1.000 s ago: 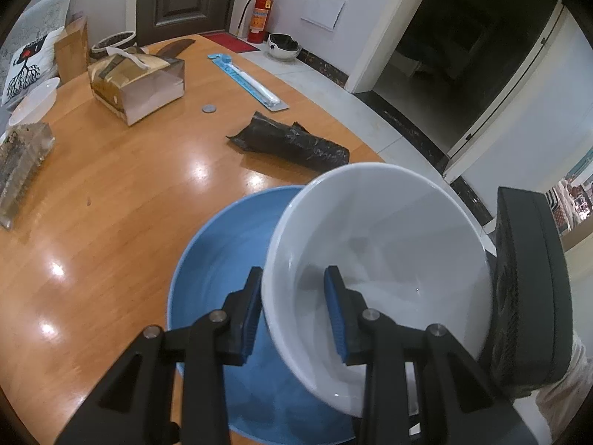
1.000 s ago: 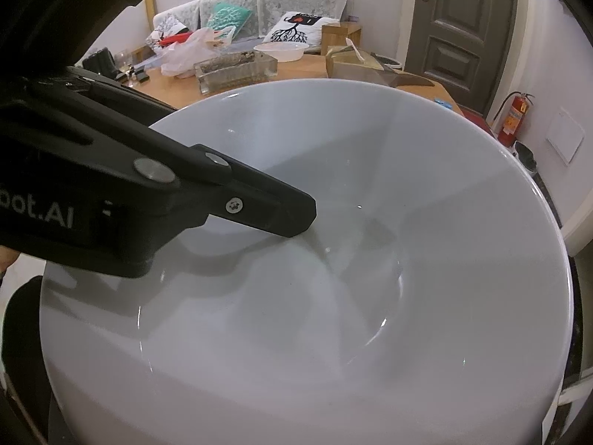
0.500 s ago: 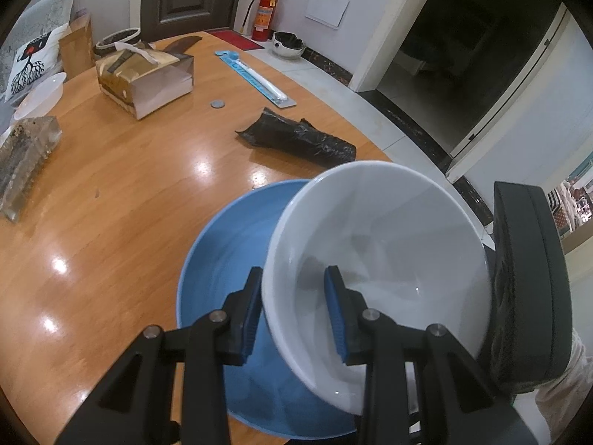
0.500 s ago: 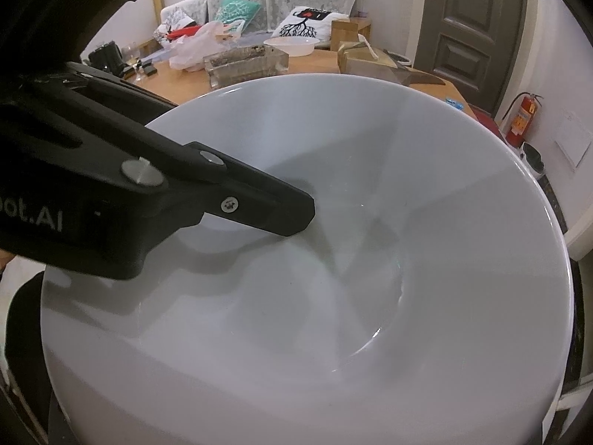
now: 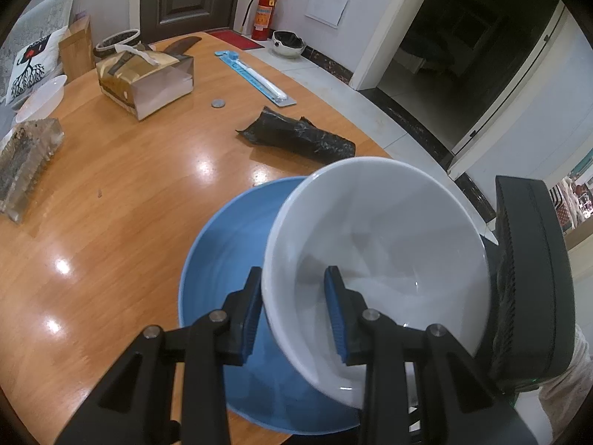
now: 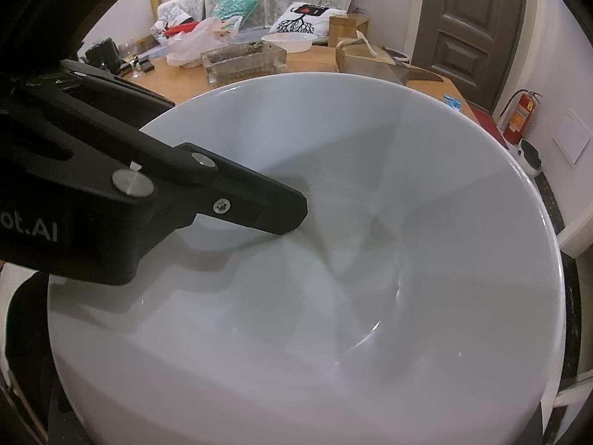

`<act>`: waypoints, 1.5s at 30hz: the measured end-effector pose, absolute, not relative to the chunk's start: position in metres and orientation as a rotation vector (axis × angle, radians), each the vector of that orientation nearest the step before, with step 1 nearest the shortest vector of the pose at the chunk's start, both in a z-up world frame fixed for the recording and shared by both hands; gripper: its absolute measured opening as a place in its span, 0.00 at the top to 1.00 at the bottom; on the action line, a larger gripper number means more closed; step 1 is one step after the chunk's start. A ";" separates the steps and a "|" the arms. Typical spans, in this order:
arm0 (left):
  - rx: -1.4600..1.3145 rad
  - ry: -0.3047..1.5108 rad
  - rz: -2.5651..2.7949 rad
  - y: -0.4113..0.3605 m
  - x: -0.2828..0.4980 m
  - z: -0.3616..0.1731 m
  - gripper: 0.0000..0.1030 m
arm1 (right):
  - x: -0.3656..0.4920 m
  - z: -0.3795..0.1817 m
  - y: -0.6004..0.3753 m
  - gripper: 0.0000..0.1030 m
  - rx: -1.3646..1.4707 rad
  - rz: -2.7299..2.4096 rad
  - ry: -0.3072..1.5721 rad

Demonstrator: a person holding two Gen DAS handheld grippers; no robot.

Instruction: Organize plates and bowls

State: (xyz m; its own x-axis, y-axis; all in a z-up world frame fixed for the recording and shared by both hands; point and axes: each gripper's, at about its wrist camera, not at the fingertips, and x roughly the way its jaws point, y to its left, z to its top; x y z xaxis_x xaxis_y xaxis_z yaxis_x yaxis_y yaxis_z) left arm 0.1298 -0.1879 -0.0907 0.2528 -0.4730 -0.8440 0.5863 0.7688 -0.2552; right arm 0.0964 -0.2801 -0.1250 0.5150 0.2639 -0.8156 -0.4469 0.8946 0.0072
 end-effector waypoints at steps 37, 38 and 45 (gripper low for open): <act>0.102 0.897 -0.663 -0.147 0.084 -0.019 0.12 | 0.032 -0.046 -0.306 0.01 -0.201 0.294 0.843; 0.103 0.894 -0.656 -0.146 0.084 -0.018 0.12 | 0.029 -0.040 -0.308 0.01 -0.196 0.296 0.825; 0.090 0.867 -0.570 -0.127 0.079 -0.009 0.00 | 0.017 -0.001 -0.307 0.01 -0.204 0.280 0.667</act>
State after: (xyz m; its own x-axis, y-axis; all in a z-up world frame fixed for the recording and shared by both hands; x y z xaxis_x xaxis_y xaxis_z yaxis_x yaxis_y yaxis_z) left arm 0.0794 -0.1275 -0.0088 0.5087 -0.4370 -0.7418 0.5082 0.8479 -0.1510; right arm 0.0172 -0.3067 -0.0010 0.7505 0.1891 -0.6332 -0.3190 0.9428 -0.0965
